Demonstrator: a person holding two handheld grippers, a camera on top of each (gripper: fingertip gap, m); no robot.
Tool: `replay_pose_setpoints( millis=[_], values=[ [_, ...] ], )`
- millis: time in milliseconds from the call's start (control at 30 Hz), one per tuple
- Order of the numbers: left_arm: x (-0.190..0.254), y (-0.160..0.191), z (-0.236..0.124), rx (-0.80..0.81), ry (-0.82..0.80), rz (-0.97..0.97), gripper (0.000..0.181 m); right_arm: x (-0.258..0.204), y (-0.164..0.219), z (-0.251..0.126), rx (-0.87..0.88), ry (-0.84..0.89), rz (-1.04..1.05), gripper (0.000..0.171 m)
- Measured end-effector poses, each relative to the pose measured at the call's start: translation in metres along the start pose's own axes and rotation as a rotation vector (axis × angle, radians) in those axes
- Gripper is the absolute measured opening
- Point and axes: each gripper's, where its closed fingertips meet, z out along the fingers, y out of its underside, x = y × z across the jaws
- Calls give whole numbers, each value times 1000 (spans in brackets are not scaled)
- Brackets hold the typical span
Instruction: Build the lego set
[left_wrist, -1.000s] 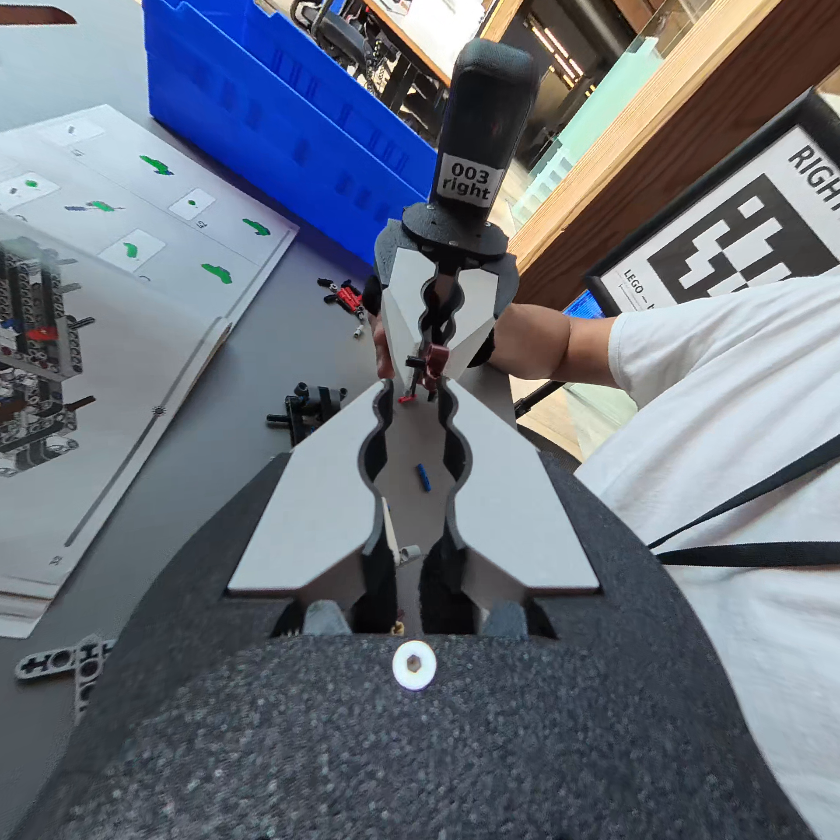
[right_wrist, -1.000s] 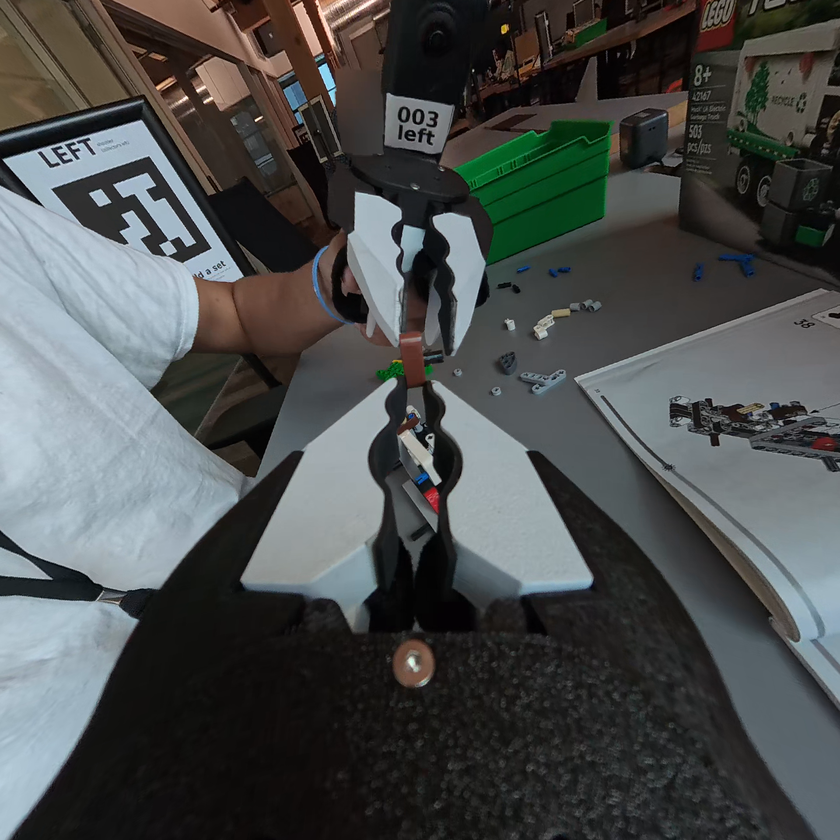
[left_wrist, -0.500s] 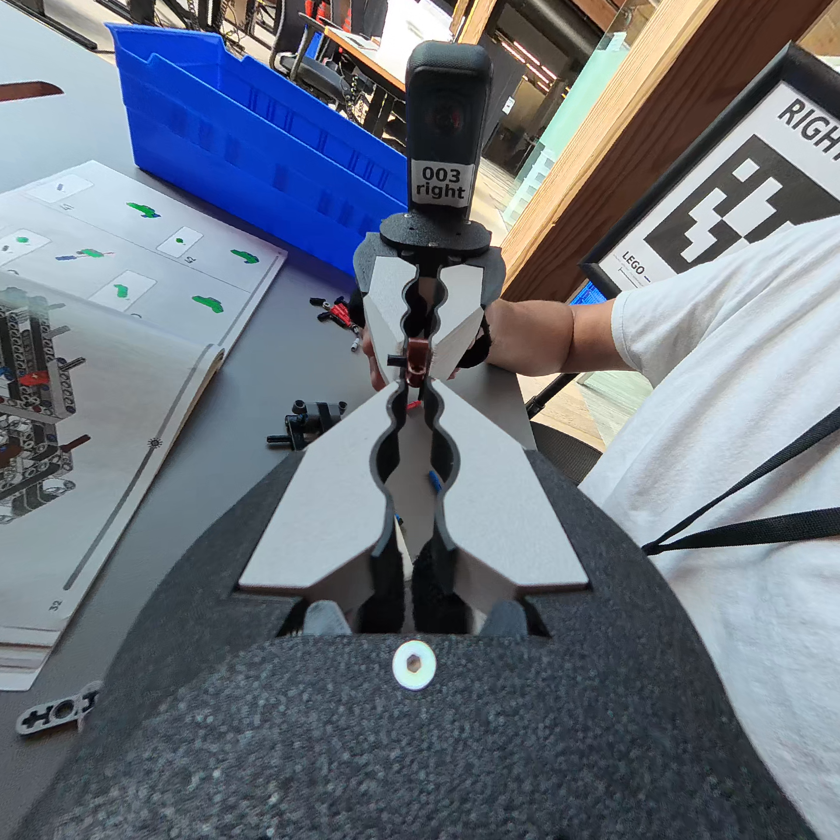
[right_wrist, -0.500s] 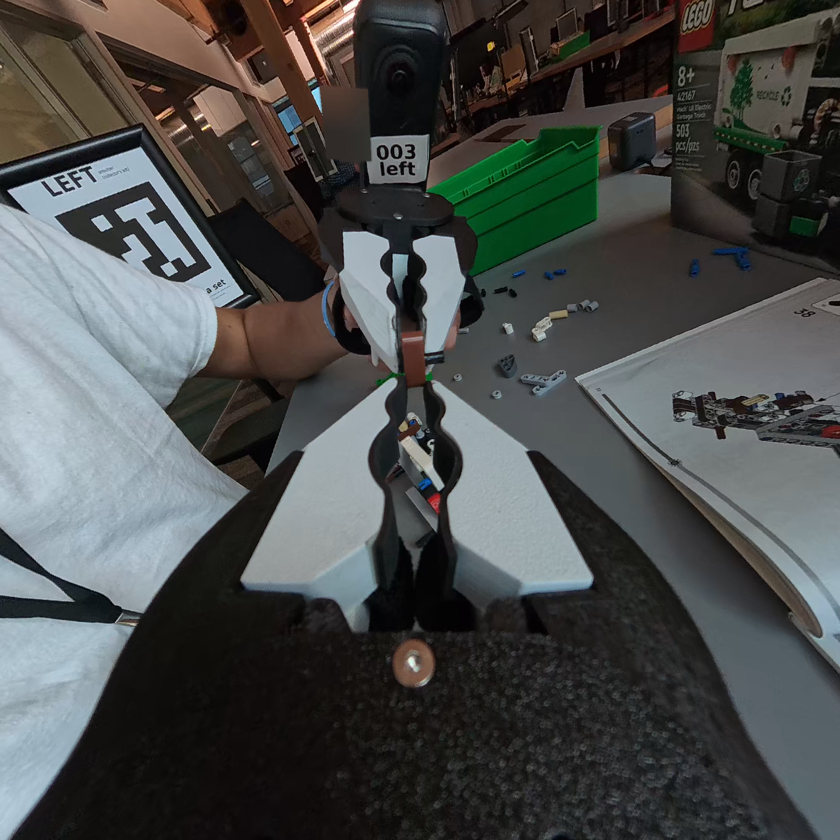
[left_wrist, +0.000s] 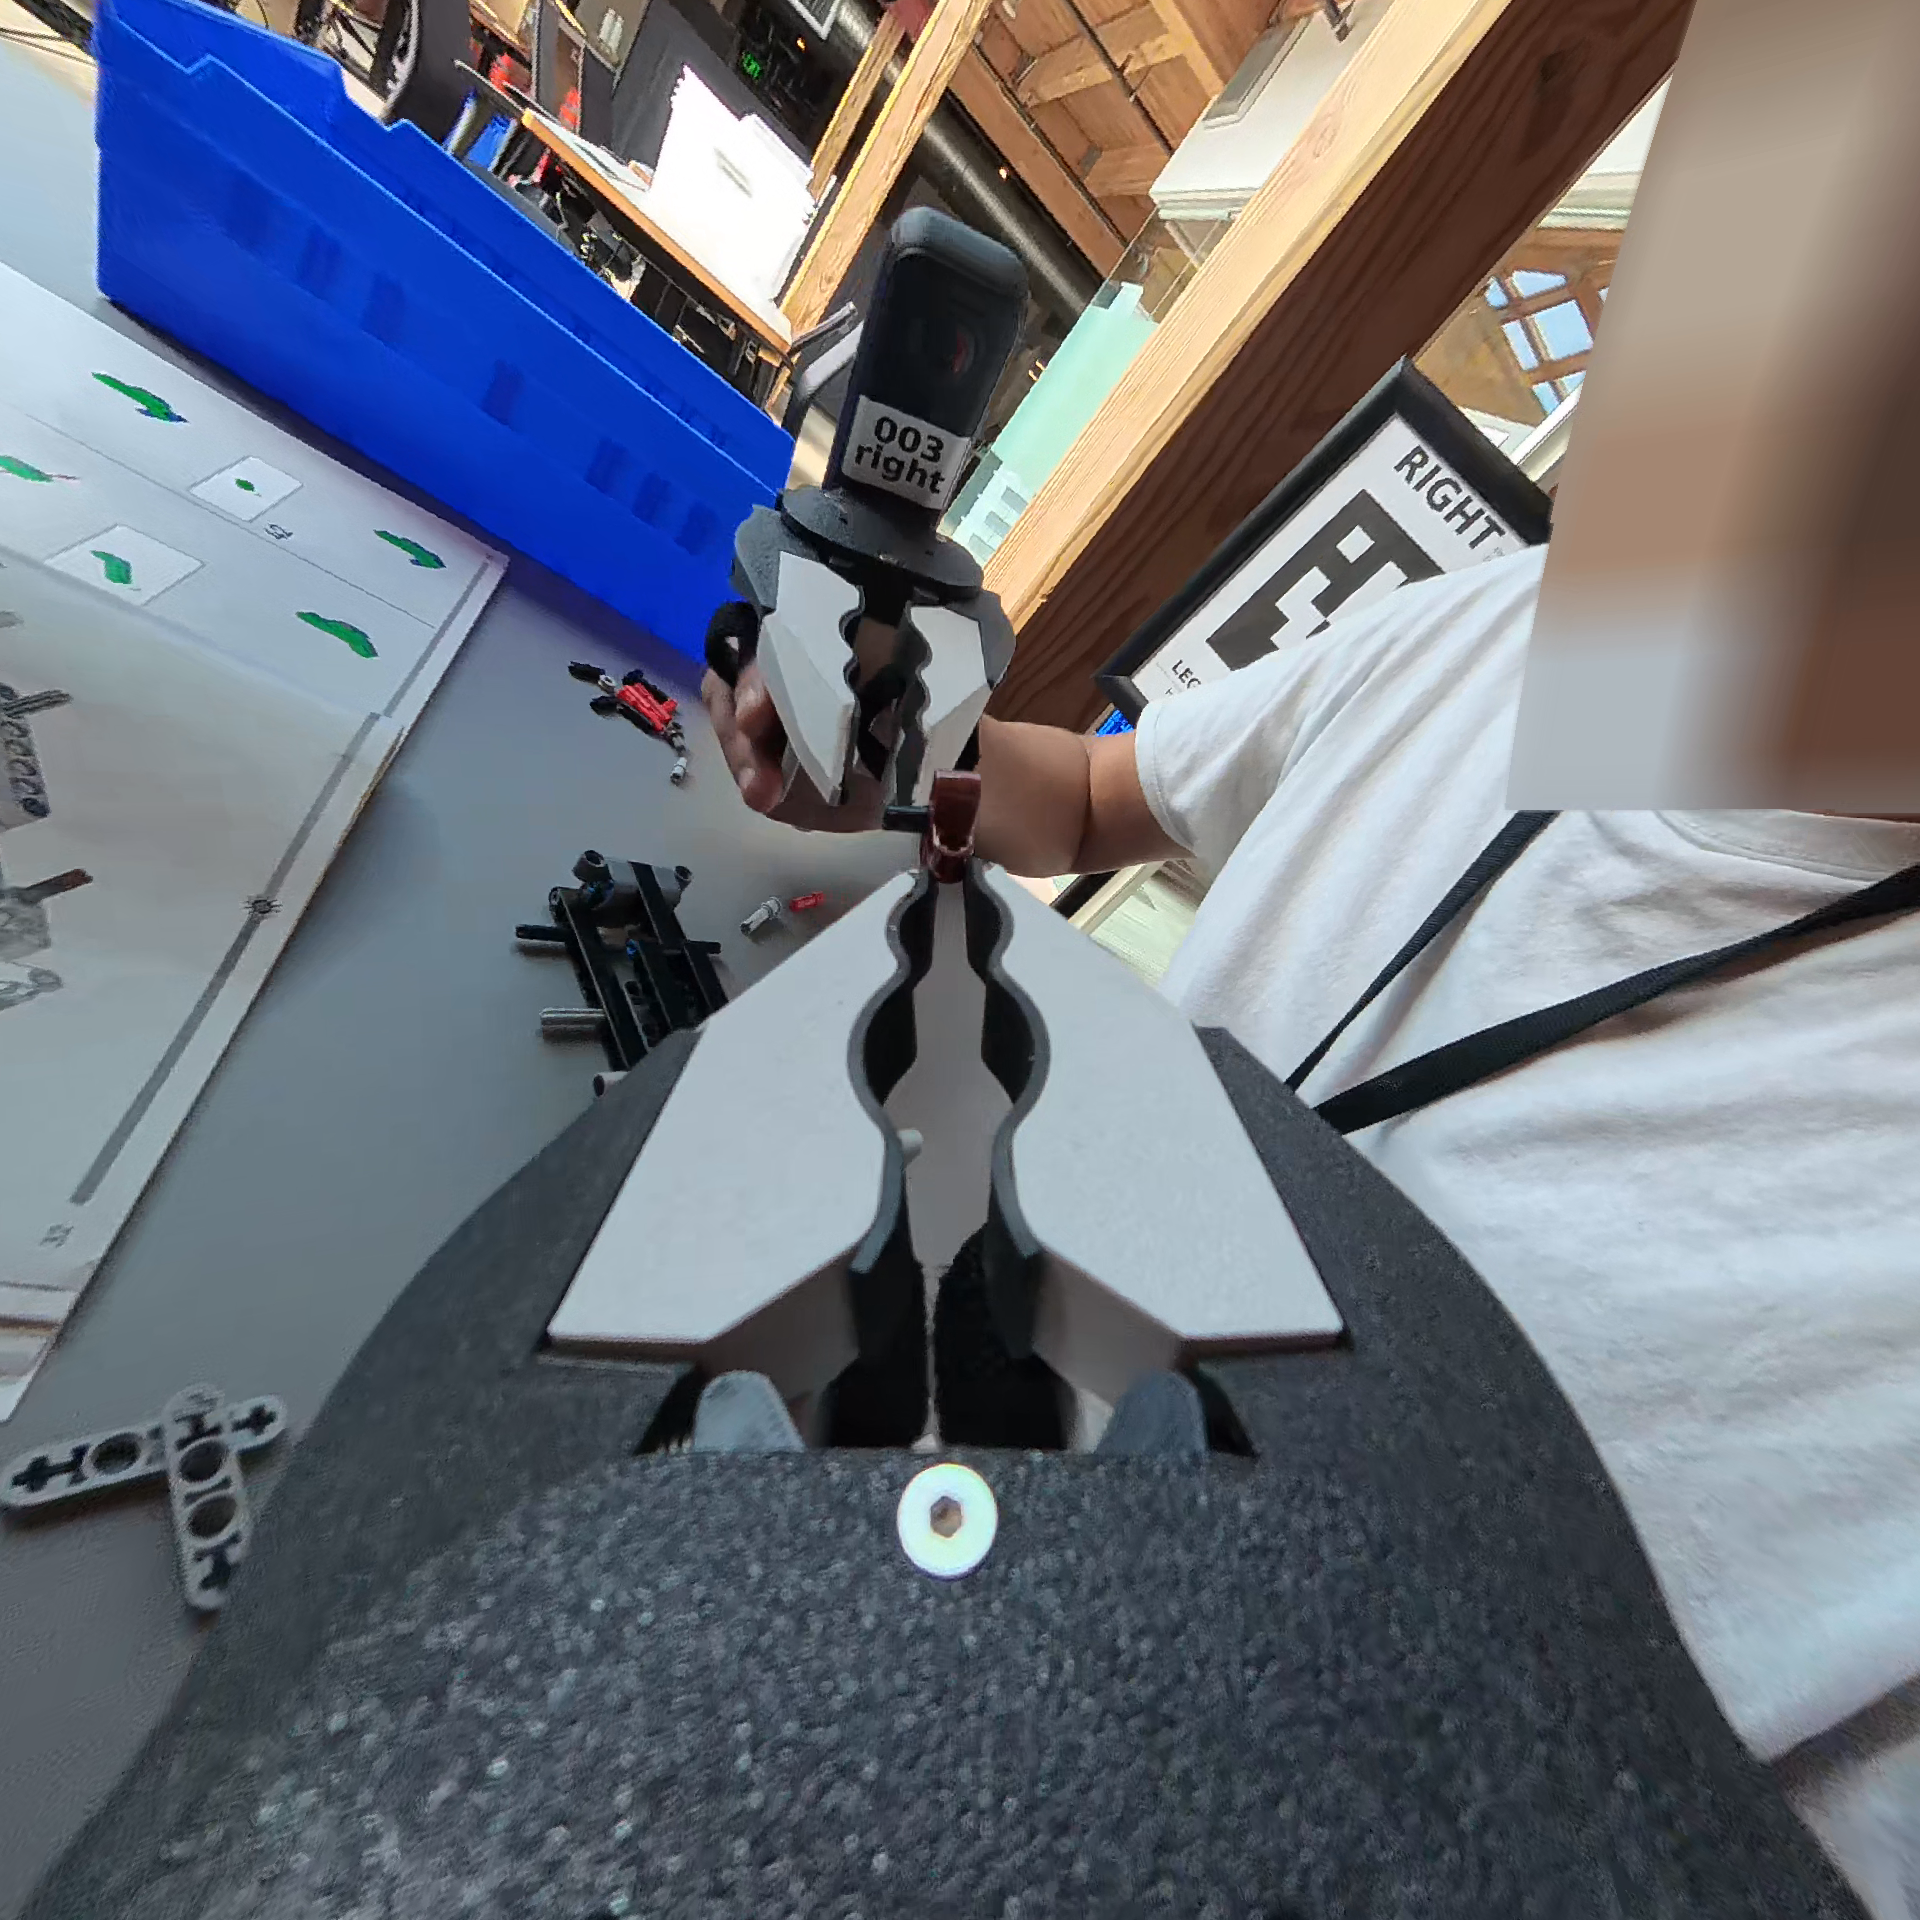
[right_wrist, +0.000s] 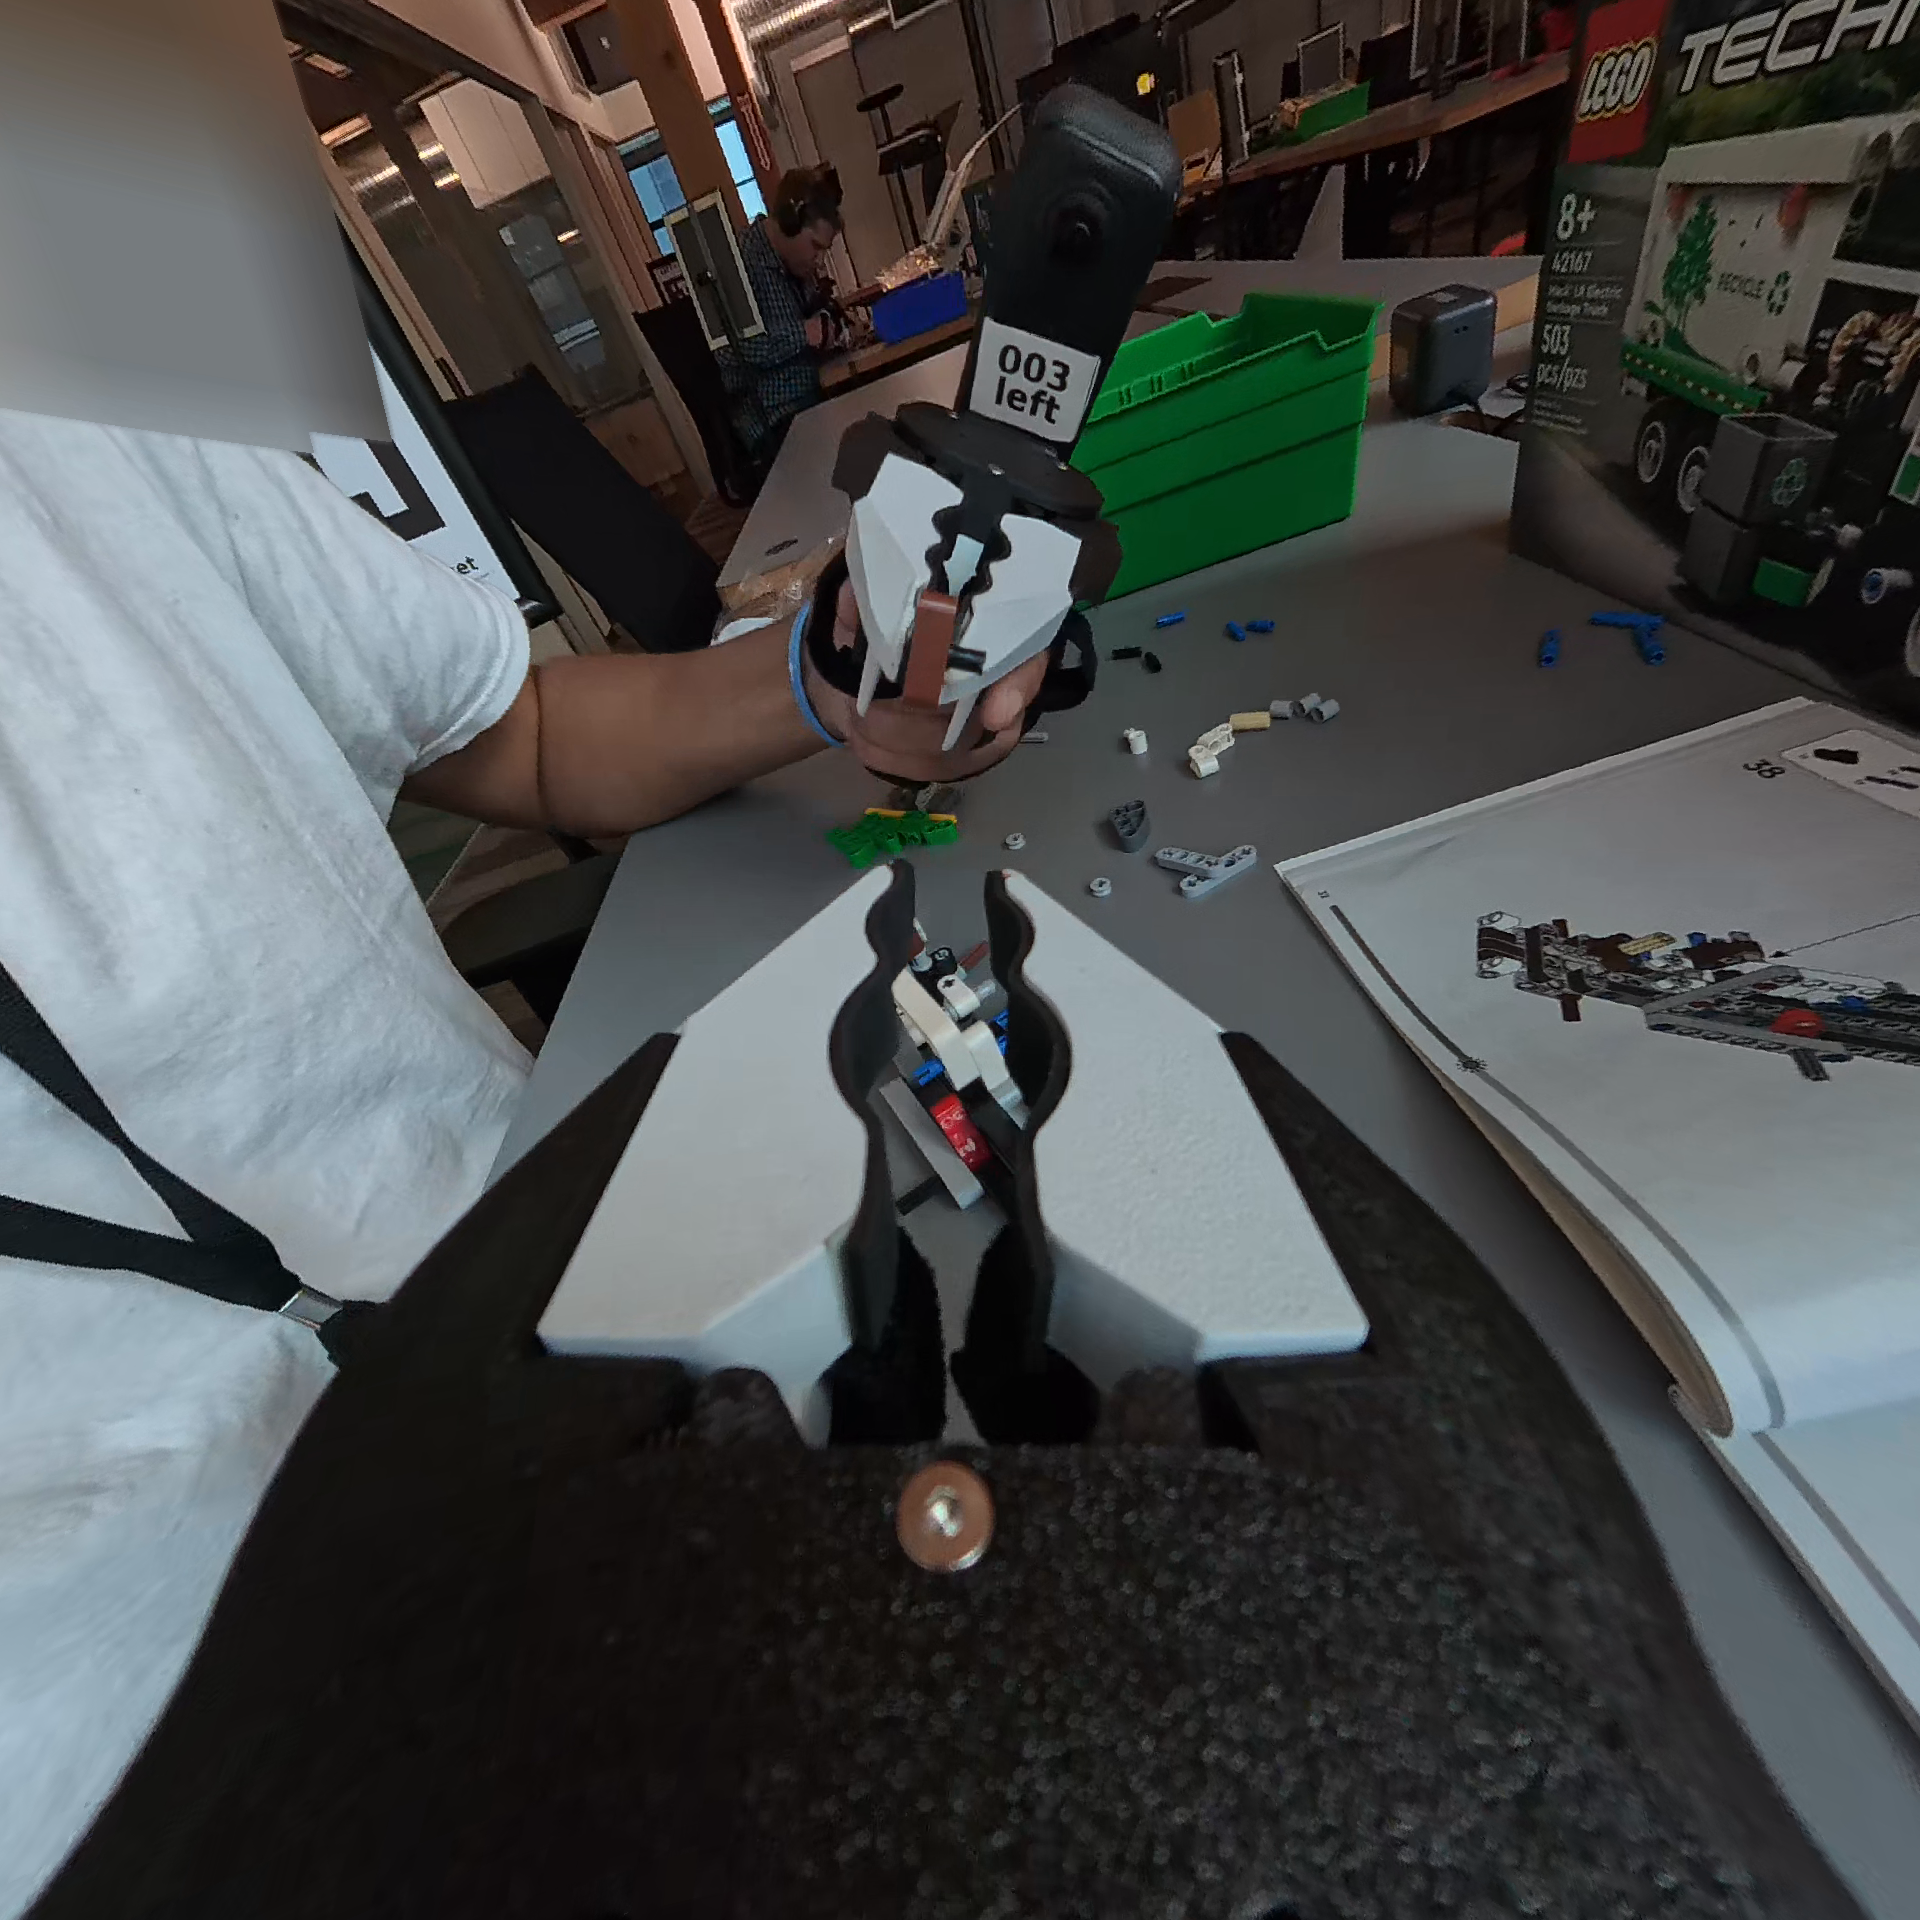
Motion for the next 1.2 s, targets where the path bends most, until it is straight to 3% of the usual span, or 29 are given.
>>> replay_pose_setpoints(
  millis=[200, 1200],
  values=[
    [-7, -1, -19, 24, 53, -55, 3, 1, -3, -4, 19, 11, -11, 8],
    [0, 12, -11, 2, 145, -61, 3, -4, -6, -6, 18, 24, -58, 6]
  ],
)
